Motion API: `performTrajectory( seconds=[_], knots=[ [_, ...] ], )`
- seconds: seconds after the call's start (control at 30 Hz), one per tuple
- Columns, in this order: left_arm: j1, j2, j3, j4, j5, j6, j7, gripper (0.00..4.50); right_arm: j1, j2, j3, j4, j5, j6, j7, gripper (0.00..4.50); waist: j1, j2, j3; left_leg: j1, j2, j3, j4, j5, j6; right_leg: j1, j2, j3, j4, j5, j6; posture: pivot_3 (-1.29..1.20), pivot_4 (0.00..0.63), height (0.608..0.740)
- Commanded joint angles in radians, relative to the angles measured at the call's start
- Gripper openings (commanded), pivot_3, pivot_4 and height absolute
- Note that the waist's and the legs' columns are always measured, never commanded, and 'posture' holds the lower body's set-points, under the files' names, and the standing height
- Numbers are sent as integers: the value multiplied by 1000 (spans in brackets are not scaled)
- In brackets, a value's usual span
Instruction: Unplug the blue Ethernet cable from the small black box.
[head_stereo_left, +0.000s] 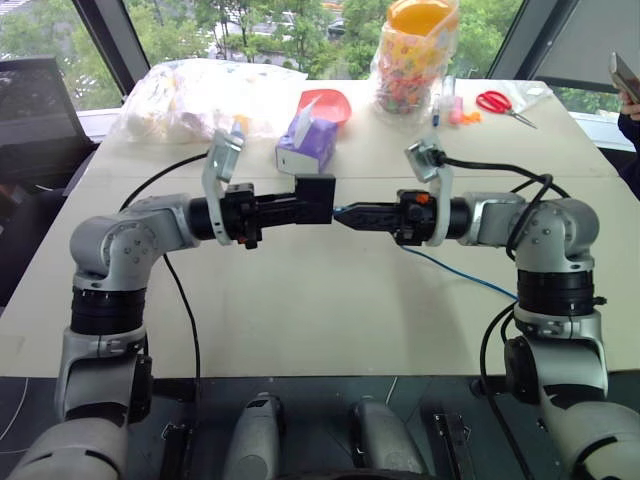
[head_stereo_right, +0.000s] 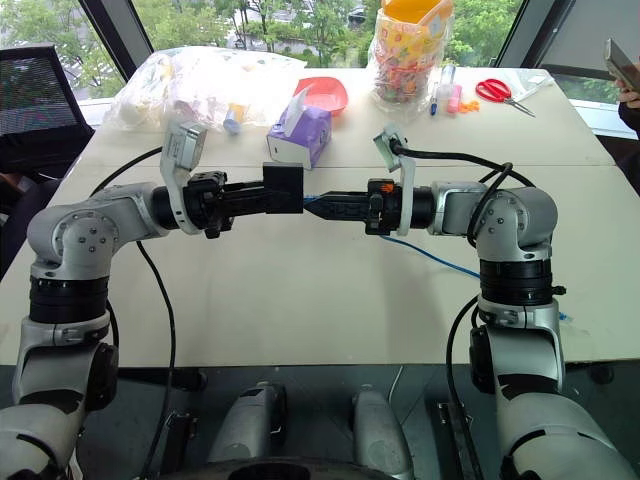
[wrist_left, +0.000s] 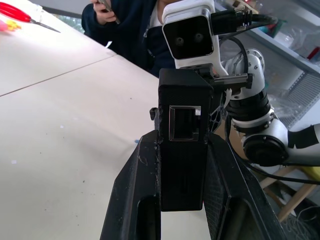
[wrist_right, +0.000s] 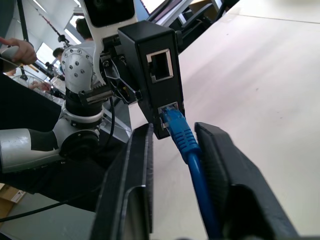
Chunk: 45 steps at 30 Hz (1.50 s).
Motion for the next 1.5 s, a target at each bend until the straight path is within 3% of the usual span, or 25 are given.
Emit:
performTrajectory(
  seconds=[0.03,0.07,0.23,0.7,0.83,1.2,1.37,1.5],
  knots=[
    [1,11,8,-35,-17,-5,-4,499,-27,-9,-10,-19,33,-14,3,1545,0,0,0,0,0,0,0,0,0,0,0,0,0,0,0,0,150,735],
    [2,12,8,-35,-16,-6,-4,499,-27,-9,-10,-20,34,-14,3,1545,0,0,0,0,0,0,0,0,0,0,0,0,0,0,0,0,150,735],
    [6,15,3,-39,-16,-7,-9,499,-28,-10,-12,-20,39,-11,2,59,0,0,0,0,0,0,0,0,0,0,0,0,0,0,0,0,150,735],
    [31,30,-3,-64,-29,0,-25,499,-25,-34,7,-32,56,-10,9,59,0,0,0,0,0,0,0,0,0,0,0,0,0,0,0,0,150,735],
    [34,53,6,-63,-49,22,-47,499,16,-102,69,-73,11,-97,78,59,1,0,0,0,0,0,0,0,0,0,0,0,-1,0,0,0,150,735],
    [29,100,23,-40,-60,13,-74,499,35,-197,71,46,-26,-196,145,59,1,0,0,0,0,0,0,0,0,0,0,0,-1,0,0,0,150,735],
    [33,102,7,-36,-31,-14,-79,499,38,-203,146,160,-230,-384,62,59,0,0,0,0,0,0,0,0,0,0,0,0,-1,0,0,0,150,735],
    [32,25,-40,-3,60,-126,-29,499,-36,-137,149,428,-421,-618,-135,59,2,0,0,0,0,1,1,0,0,0,0,1,-1,0,0,0,150,735]
  ],
)
